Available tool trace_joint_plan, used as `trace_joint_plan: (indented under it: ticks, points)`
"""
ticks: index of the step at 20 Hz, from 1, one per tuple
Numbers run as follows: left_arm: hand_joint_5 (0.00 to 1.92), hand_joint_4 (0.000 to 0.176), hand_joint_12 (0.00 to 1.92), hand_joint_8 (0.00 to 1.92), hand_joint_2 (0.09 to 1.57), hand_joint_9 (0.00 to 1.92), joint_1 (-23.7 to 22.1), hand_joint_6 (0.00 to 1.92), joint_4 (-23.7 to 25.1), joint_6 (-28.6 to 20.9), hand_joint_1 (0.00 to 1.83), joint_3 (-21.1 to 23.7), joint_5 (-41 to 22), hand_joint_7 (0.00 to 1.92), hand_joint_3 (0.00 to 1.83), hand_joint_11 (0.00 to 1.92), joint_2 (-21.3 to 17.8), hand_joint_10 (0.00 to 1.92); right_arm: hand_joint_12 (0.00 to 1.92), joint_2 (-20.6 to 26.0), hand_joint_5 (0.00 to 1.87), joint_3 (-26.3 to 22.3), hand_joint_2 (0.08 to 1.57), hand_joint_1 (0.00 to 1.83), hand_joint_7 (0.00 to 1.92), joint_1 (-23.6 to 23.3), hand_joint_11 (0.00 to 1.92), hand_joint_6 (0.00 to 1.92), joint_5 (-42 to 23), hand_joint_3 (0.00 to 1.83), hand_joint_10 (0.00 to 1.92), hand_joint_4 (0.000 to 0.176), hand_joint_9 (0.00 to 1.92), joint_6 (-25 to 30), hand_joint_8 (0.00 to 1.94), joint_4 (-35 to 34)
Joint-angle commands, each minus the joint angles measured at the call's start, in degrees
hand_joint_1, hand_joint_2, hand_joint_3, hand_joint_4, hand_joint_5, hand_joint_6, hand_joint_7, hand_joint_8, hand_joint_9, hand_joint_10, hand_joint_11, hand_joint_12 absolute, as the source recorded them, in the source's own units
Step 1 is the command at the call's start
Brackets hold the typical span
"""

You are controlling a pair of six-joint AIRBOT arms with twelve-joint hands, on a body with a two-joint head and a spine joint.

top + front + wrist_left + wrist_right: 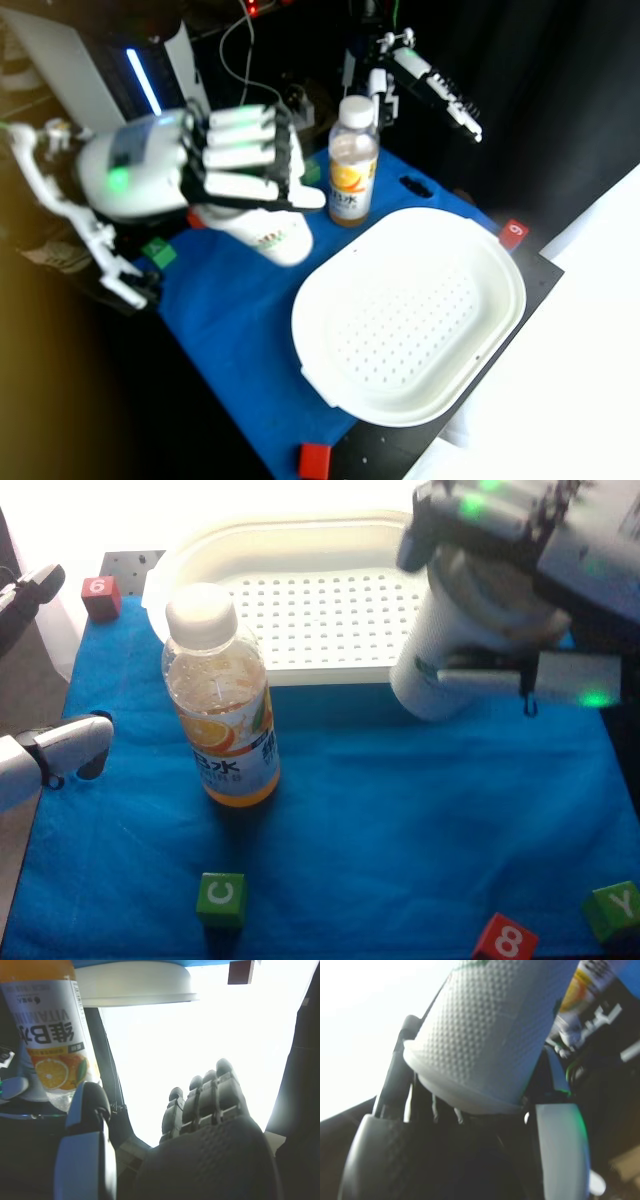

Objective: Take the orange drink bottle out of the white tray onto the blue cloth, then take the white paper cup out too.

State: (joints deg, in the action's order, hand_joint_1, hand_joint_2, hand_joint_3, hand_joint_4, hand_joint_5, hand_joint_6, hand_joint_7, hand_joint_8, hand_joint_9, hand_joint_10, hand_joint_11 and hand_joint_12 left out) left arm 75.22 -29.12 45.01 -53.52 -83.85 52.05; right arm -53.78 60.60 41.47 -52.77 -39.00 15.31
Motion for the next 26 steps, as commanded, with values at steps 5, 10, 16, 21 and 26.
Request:
trace_joint_plan:
  ticks: [5, 10, 16, 21, 26]
  points:
    - [0.05, 0.112, 0.02, 0.00, 1.16, 0.00, -0.2, 0.00, 0.5, -0.4, 0.64, -0.1, -7.5, 0.00, 0.02, 0.03, 0.0, 0.00, 1.92, -3.8, 0.06, 2.0, 1.23, 0.91, 0.16, 1.2, 0.31, 1.16, 2.0, 0.00, 1.74, 0.000, 0.29, 0.2, 1.39, -0.5]
    - [0.05, 0.118, 0.08, 0.00, 1.24, 0.00, -0.2, 0.00, 0.4, -0.4, 0.54, 0.0, -7.7, 0.00, 0.00, 0.00, -0.1, 0.00, 1.57, -5.4, 0.01, 2.4, 1.14, 0.60, 0.06, 2.8, 0.00, 0.32, 3.7, 0.00, 0.75, 0.001, 0.02, 0.2, 0.25, -0.2]
    - [0.04, 0.176, 0.15, 0.00, 1.20, 0.01, 0.0, 0.00, 0.2, -0.4, 0.51, 0.0, -8.2, 0.00, 0.00, 0.00, -0.2, 0.00, 0.05, -2.8, 0.00, 0.1, 0.98, 0.37, 0.00, 2.9, 0.00, 0.00, 1.5, 0.00, 0.00, 0.166, 0.00, 0.2, 0.00, -0.6]
    - [0.00, 0.176, 0.24, 0.00, 1.14, 0.01, 0.3, 0.00, -0.1, -0.6, 0.50, 0.1, -8.5, 0.00, 0.00, 0.00, -0.3, 0.00, 0.00, 0.3, 0.00, -1.5, 0.91, 0.38, 0.00, 2.9, 0.00, 0.00, -6.1, 0.00, 0.00, 0.176, 0.00, 0.2, 0.00, -3.2]
    - [0.01, 0.172, 0.06, 0.00, 1.15, 0.00, 0.6, 0.00, 0.8, -0.6, 0.55, 0.7, -10.9, 0.00, 0.00, 0.00, -1.2, 0.00, 0.00, 4.8, 0.00, -4.1, 0.99, 0.39, 0.00, 5.2, 0.00, 0.00, -17.6, 0.00, 0.00, 0.079, 0.00, -0.2, 0.00, -8.7]
